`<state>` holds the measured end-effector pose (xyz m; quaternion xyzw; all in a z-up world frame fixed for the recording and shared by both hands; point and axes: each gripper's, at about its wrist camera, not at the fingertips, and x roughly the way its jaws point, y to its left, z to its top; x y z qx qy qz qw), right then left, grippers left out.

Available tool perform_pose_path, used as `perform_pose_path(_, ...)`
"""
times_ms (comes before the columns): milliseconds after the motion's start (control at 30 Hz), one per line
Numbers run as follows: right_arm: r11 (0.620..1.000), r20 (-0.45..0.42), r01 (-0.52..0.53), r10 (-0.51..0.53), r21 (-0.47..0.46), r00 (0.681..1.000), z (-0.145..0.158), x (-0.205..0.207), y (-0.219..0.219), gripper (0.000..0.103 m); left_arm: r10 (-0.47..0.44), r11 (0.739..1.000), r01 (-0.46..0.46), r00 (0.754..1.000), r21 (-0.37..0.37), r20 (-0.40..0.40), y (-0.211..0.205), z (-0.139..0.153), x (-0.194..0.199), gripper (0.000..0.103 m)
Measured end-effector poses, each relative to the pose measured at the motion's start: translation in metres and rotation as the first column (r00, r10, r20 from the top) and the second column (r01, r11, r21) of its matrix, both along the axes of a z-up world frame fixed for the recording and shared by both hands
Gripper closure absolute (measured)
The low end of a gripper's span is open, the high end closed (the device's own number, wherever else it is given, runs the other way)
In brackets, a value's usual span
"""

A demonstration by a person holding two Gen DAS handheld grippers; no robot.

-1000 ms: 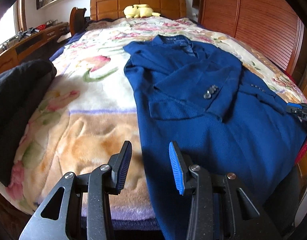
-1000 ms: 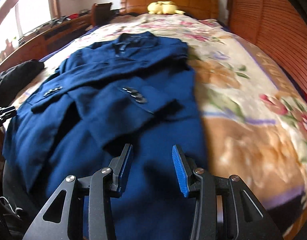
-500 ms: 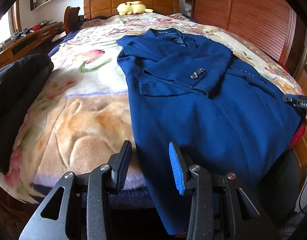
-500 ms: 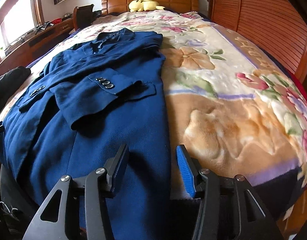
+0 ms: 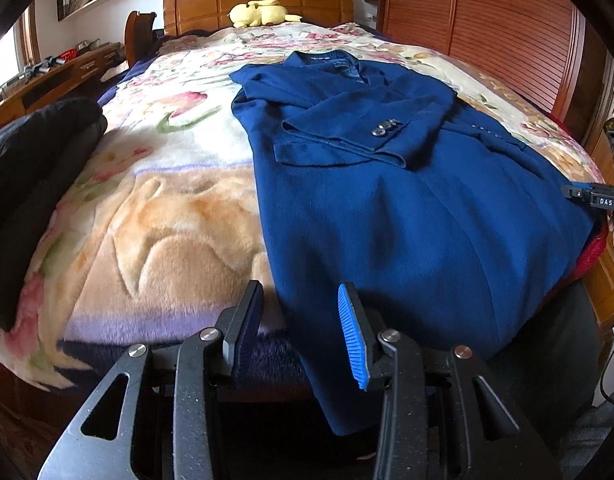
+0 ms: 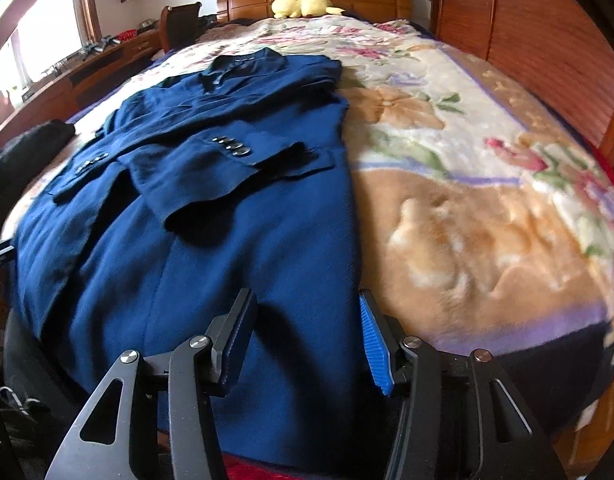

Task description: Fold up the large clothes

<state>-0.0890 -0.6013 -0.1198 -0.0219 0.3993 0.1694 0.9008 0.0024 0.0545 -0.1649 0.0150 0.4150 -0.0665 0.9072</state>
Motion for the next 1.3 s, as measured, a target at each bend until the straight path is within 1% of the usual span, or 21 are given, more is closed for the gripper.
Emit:
perform_pose_path(200,0.999,-0.014,-0.024,0.025,0.036,1.000,-0.001,0.000,-0.001,0.052,0.007,0.999,-0.008,1.000,-0.044,-0.009,0.005,-0.001,-0.003,0.063)
perform_pose_path(233,0.999,-0.016,-0.035,0.035,0.034,0.999,-0.001,-0.001,0.001,0.058,0.006,0.999,-0.007,1.000,-0.047,-0.010,0.004,0.000,-0.003,0.069)
perform_pose_path(267,0.998,-0.019,-0.045,0.045,0.033,0.999,-0.001,-0.001,0.002,0.060,0.006,0.999,-0.006,1.000,-0.046,-0.012,0.004,0.001,-0.002,0.074)
perform_pose_path(333,0.998,-0.023,-0.053,0.054,0.044,0.998,0.000,0.000,0.001,0.069,0.001,0.999,-0.002,1.000,-0.044,-0.009,0.004,0.006,-0.001,0.091)
perform_pose_path(367,0.997,-0.026,-0.049,0.051,0.053,0.998,0.000,0.000,-0.001,0.070,-0.003,0.998,0.003,1.000,-0.056,-0.007,0.005,0.010,0.000,0.093)
perform_pose_path(400,0.997,-0.029,-0.043,0.045,0.063,0.999,0.000,0.000,-0.003,0.074,-0.007,0.997,0.007,1.000,-0.073,0.000,0.006,0.015,0.000,0.097)
perform_pose_path(467,0.997,-0.033,-0.032,0.034,0.073,0.999,0.001,0.002,-0.005,0.083,-0.007,0.997,0.010,1.000,-0.081,0.030,0.008,0.025,-0.001,0.099)
perform_pose_path(500,0.996,-0.034,-0.032,0.035,0.083,0.999,0.002,0.002,-0.005,0.092,-0.005,0.997,0.009,0.999,-0.079,0.054,0.008,0.033,-0.003,0.100)
perform_pose_path(533,0.994,-0.034,-0.036,0.039,0.101,0.999,0.003,0.001,-0.006,0.094,-0.003,0.997,0.009,0.997,-0.075,0.074,0.008,0.040,-0.005,0.100)
perform_pose_path(600,0.991,-0.019,-0.043,0.046,0.123,0.999,0.009,-0.002,-0.007,0.096,0.000,0.997,0.008,0.994,-0.073,0.106,0.009,0.053,-0.007,0.100)
perform_pose_path(667,0.988,0.014,-0.050,0.048,0.145,0.999,0.019,-0.007,-0.009,0.097,0.004,0.997,0.007,0.989,-0.078,0.146,0.010,0.067,-0.009,0.101)
perform_pose_path(767,0.980,0.072,-0.067,0.055,0.188,0.996,0.039,-0.016,-0.011,0.098,0.005,0.997,0.010,0.980,-0.074,0.198,0.011,0.087,-0.013,0.101)
perform_pose_path(900,0.971,0.152,-0.096,0.063,0.218,0.986,0.068,-0.032,-0.010,0.098,0.000,0.997,0.021,0.964,-0.074,0.266,0.009,0.113,-0.016,0.101)
perform_pose_path(967,0.965,0.185,-0.115,0.072,0.237,0.980,0.081,-0.039,-0.010,0.098,-0.010,0.996,0.036,0.952,-0.079,0.305,0.005,0.129,-0.015,0.101)
perform_pose_path(1067,0.957,0.234,-0.145,0.086,0.250,0.969,0.103,-0.051,-0.008,0.098,-0.038,0.997,0.061,0.934,-0.054,0.355,-0.007,0.152,-0.008,0.101)
perform_pose_path(1133,0.953,0.270,-0.166,0.095,0.255,0.958,0.117,-0.060,-0.008,0.098,-0.052,0.995,0.079,0.919,-0.054,0.390,-0.012,0.171,-0.006,0.101)
perform_pose_path(1300,0.940,0.370,-0.208,0.098,0.270,0.924,0.155,-0.088,-0.017,0.098,-0.066,0.995,0.094,0.882,-0.037,0.467,-0.010,0.208,-0.016,0.101)
